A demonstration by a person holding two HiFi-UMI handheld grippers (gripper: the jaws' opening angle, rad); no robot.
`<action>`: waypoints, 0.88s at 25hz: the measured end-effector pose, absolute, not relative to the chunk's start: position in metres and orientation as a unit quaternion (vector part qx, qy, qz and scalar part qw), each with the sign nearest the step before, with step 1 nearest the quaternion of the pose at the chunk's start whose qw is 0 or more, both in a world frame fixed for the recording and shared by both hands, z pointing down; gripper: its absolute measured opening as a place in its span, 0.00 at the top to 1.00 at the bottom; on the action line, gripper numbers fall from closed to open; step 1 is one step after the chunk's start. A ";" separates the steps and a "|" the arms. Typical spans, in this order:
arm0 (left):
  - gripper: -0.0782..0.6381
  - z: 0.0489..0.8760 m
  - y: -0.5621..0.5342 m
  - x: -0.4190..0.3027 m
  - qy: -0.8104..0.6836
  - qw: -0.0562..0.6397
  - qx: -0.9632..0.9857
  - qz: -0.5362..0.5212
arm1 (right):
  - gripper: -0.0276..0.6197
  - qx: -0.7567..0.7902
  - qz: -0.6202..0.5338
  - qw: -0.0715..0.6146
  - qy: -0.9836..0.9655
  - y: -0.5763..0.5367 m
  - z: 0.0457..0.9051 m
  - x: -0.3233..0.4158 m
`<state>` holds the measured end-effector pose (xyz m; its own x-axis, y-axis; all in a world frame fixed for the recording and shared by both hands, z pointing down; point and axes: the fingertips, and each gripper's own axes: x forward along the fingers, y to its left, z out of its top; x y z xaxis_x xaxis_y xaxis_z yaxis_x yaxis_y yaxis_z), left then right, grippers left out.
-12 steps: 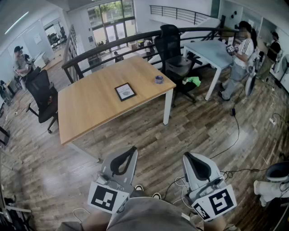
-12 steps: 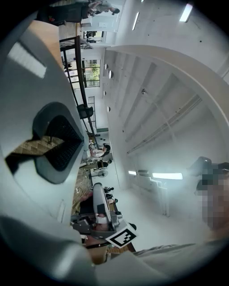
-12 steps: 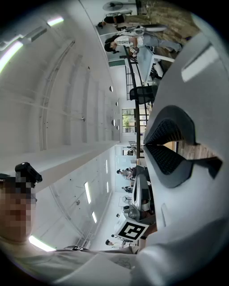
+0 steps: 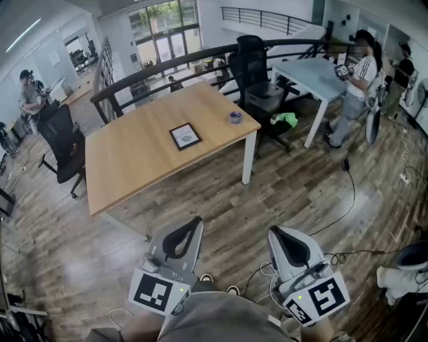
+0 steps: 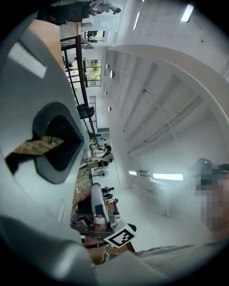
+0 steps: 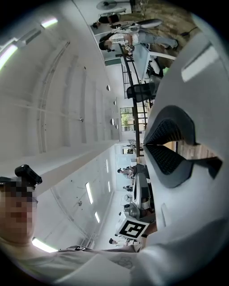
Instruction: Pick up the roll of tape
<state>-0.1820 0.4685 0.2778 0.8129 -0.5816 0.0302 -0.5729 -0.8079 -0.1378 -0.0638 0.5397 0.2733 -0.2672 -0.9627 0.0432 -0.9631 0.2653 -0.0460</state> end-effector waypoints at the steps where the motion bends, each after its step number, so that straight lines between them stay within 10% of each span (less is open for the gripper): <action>1: 0.89 0.278 0.468 -0.182 0.304 0.058 -0.950 -0.036 | 0.94 0.606 0.031 0.004 -0.795 0.540 0.274 -0.063; 9: 0.89 0.281 0.462 -0.189 0.312 0.057 -0.948 -0.028 | 0.93 0.609 0.024 -0.018 -0.793 0.537 0.273 -0.062; 13: 0.89 0.287 0.451 -0.191 0.318 0.050 -0.946 -0.031 | 0.67 0.600 0.020 -0.013 -0.799 0.529 0.273 -0.064; 22: 0.89 0.290 0.409 -0.181 0.317 0.036 -0.948 -0.014 | 0.66 0.601 0.036 0.024 -0.798 0.488 0.290 -0.057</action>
<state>-0.1810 0.4093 0.2899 0.7986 -0.6018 0.0034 -0.5998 -0.7965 -0.0764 -0.0573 0.4884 0.2902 -0.2753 -0.9578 0.0824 -0.9613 0.2739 -0.0287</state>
